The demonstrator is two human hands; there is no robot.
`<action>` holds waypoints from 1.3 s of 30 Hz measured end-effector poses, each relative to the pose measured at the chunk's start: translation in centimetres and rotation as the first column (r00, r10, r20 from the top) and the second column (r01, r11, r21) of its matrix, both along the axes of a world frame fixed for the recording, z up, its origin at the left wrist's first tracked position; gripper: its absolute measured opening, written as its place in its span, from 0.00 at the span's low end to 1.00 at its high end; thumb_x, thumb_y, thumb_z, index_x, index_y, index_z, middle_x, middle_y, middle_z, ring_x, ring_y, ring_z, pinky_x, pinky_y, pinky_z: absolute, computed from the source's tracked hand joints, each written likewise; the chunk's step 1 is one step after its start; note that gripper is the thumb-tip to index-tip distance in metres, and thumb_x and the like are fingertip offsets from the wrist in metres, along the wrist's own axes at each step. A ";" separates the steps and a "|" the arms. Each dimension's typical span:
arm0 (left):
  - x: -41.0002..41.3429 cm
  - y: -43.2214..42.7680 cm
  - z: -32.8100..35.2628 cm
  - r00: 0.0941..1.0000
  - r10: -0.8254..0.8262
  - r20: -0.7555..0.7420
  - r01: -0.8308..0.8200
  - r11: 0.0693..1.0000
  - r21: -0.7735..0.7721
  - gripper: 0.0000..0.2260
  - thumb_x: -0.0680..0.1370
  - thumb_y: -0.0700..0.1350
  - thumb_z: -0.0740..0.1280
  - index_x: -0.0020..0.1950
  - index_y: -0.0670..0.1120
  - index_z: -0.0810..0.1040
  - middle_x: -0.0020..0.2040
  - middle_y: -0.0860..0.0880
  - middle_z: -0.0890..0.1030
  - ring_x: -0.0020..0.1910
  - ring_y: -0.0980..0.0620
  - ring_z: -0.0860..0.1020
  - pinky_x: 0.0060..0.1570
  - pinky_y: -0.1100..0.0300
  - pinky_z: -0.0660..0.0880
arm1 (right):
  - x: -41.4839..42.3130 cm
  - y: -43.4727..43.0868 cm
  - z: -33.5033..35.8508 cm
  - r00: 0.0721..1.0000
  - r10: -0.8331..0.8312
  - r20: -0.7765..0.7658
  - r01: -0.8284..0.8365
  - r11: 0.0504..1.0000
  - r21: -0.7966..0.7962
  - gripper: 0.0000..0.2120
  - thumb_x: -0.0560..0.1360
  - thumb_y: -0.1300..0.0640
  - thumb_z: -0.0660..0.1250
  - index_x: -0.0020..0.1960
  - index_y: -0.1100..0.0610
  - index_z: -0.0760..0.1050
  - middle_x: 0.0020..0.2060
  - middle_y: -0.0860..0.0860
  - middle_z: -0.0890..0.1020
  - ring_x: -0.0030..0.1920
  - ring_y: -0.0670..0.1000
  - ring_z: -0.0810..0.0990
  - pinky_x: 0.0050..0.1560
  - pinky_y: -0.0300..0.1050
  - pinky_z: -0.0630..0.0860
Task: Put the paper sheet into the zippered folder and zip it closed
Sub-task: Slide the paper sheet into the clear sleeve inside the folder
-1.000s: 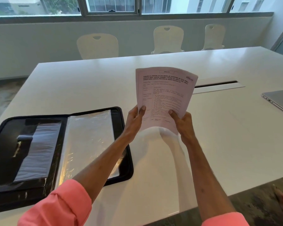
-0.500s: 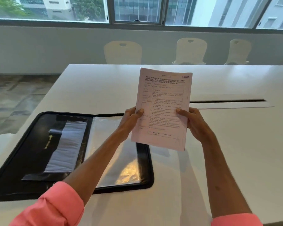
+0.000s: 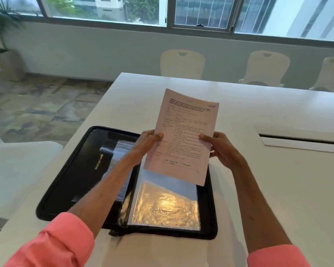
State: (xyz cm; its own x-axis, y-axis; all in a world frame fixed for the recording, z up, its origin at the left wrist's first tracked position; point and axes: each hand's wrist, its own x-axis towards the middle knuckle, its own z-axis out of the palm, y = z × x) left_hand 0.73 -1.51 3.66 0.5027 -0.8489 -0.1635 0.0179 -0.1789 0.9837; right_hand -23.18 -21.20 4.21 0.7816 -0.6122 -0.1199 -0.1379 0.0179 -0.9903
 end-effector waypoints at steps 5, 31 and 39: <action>2.8 1.0 -0.3 0.999 0.025 0.024 -0.026 0.999 0.030 0.09 0.88 0.47 0.67 0.66 0.51 0.84 0.55 0.52 0.91 0.52 0.52 0.90 0.50 0.57 0.84 | 2.8 -0.4 -0.2 0.994 0.085 -0.063 -0.084 0.996 0.013 0.16 0.80 0.49 0.75 0.66 0.53 0.85 0.59 0.59 0.90 0.57 0.62 0.90 0.47 0.54 0.88; 0.1 -1.2 -10.4 0.256 -0.268 0.929 0.017 0.962 0.273 0.26 0.91 0.56 0.53 0.88 0.49 0.61 0.87 0.47 0.63 0.87 0.47 0.59 0.87 0.44 0.57 | 5.3 -3.4 -2.4 0.781 -0.601 0.170 0.570 0.797 0.200 0.10 0.86 0.58 0.68 0.67 0.54 0.80 0.51 0.56 0.88 0.51 0.56 0.90 0.44 0.54 0.89; -0.4 -1.2 -9.9 0.311 -0.088 0.946 0.036 0.996 0.081 0.08 0.88 0.53 0.60 0.66 0.53 0.72 0.64 0.54 0.79 0.64 0.54 0.76 0.74 0.52 0.72 | 6.3 -3.7 -2.4 0.765 -0.625 0.156 0.595 0.778 0.202 0.08 0.86 0.58 0.69 0.64 0.52 0.80 0.50 0.54 0.88 0.52 0.56 0.90 0.46 0.57 0.90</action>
